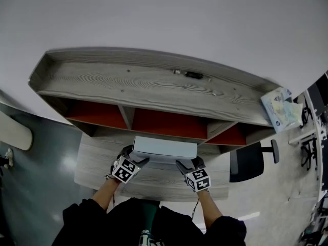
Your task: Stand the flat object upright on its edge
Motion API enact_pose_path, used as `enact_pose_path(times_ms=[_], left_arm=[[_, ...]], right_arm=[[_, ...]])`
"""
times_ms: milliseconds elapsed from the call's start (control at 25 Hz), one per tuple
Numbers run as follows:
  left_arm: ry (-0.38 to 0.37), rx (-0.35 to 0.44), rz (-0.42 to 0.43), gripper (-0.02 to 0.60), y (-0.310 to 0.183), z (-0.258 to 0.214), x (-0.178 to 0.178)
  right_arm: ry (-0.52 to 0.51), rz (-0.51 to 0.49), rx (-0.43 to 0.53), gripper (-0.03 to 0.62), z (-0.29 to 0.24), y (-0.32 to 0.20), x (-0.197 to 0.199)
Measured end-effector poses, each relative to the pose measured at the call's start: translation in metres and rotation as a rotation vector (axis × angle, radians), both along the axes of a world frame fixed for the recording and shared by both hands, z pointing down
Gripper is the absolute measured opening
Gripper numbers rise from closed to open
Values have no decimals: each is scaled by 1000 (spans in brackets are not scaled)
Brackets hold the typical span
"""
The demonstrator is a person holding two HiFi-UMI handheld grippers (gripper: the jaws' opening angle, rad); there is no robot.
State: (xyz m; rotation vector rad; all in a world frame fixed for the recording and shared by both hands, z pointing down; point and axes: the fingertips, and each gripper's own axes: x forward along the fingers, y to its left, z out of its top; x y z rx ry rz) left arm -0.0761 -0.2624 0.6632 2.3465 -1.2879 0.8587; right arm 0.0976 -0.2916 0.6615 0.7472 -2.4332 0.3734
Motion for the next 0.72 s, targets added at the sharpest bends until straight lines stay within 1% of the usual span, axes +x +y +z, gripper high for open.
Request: enact_pose_path(times_ms=[120, 200, 400, 560, 720], left_arm=[[-5, 7, 9, 339, -8, 4, 2], [-12, -5, 14, 339, -12, 7, 3], [-9, -5, 17, 339, -22, 5, 4], [-21, -6, 20, 339, -28, 6, 4], [-13, -3, 19, 339, -34, 6, 5]], right_arm=[[14, 4, 1, 258, 4, -6, 2], [19, 11, -3, 259, 7, -9, 3], [9, 39, -3, 258, 8, -18, 5], [18, 44, 9, 258, 8, -24, 6], [13, 49, 7, 258, 7, -31, 6]])
